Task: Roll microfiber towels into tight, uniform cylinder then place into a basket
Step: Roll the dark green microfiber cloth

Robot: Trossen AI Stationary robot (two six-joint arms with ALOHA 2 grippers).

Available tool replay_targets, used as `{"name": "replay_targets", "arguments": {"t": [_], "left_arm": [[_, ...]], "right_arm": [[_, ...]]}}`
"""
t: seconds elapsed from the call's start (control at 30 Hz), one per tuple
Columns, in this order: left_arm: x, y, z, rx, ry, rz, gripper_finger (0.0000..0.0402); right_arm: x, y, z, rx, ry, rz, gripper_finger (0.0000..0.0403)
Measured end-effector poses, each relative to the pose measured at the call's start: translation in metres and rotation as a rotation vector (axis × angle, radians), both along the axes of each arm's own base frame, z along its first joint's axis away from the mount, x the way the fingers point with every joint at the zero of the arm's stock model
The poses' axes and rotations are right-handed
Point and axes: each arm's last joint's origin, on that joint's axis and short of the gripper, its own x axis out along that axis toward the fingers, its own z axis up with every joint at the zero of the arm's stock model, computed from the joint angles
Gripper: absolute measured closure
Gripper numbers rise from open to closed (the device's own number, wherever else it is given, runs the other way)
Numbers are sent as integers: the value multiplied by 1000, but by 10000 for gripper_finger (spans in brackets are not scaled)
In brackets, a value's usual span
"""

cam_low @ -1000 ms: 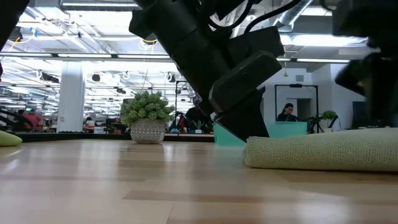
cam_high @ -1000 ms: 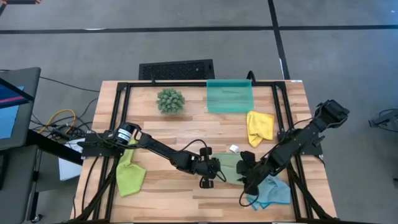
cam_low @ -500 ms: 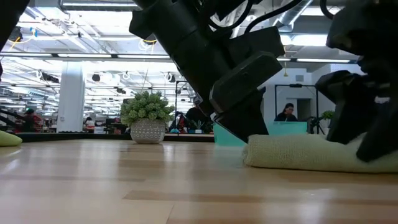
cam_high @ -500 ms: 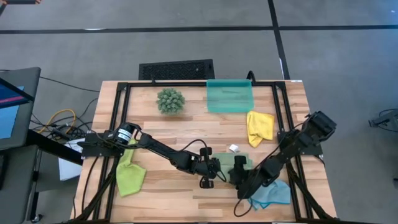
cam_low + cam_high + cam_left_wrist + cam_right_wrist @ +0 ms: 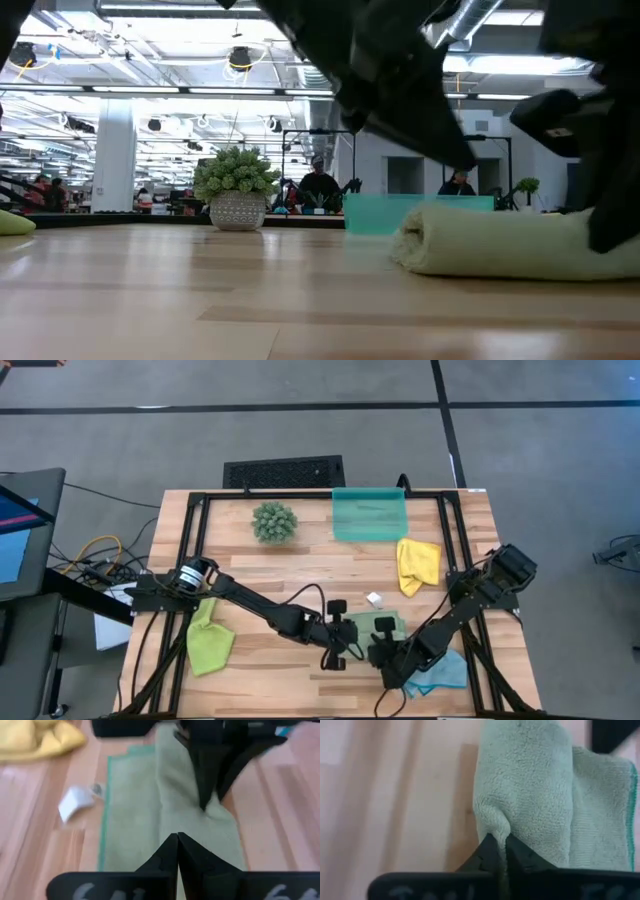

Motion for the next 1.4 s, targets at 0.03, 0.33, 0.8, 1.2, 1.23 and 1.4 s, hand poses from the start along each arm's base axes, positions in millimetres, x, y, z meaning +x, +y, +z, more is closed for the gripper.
{"name": "replay_targets", "arguments": {"t": [0.03, 0.33, 0.8, 1.2, 1.23, 1.4], "left_arm": [[1, 1, 1, -3, -9, -11, 400], [1, 9, -38, -47, 76, -115, 400], [-3, -12, -45, -67, 95, -278, 400], [-24, -9, -12, 105, 135, -35, 400], [-26, -12, -7, 112, 118, -29, 400], [-26, -29, 8, 105, -11, -78, 400]], "right_arm": [[-1, 1, 0, 7, 5, 5, 387], [-11, 8, 20, 98, -26, 2, 353], [-11, -28, 19, 195, 88, -129, 364], [-8, -47, 2, 267, 103, -141, 364], [-7, -48, 2, 268, 102, -141, 360], [-5, -51, 1, 267, 106, -139, 356]]}}
